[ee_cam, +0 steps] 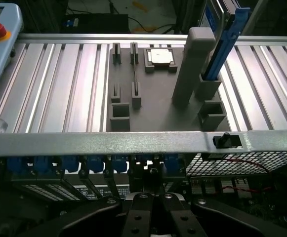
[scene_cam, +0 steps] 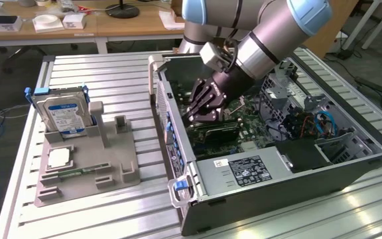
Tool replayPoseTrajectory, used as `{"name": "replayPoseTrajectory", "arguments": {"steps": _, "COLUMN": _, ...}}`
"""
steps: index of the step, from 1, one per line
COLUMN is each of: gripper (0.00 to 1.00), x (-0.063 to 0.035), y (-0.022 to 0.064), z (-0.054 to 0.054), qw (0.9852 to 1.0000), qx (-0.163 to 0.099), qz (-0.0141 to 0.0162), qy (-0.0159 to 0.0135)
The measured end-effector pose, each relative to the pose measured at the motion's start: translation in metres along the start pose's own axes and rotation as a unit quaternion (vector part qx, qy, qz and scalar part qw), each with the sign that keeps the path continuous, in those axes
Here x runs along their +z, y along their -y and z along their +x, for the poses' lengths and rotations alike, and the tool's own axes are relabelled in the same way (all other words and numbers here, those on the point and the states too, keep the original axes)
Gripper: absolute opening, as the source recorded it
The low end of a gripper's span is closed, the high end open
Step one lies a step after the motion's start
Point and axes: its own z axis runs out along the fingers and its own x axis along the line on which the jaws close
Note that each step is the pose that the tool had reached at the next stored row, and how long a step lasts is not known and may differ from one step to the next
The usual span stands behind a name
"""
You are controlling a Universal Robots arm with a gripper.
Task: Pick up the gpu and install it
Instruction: 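Press down on the gpu until it lock into place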
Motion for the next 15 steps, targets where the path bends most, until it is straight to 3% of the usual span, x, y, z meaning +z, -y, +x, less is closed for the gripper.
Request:
{"name": "replayPoseTrajectory", "arguments": {"steps": 8, "gripper": 0.10, "x": 0.0069, "y": 0.0048, "z": -0.001, "qw": 1.0000, "qx": 0.000, "qz": -0.0007, "qy": 0.0000}}
{"name": "replayPoseTrajectory", "arguments": {"steps": 15, "gripper": 0.10, "x": 0.0023, "y": 0.0114, "z": -0.001, "qw": 1.0000, "qx": 0.001, "qz": -0.0099, "qy": -0.0003}}
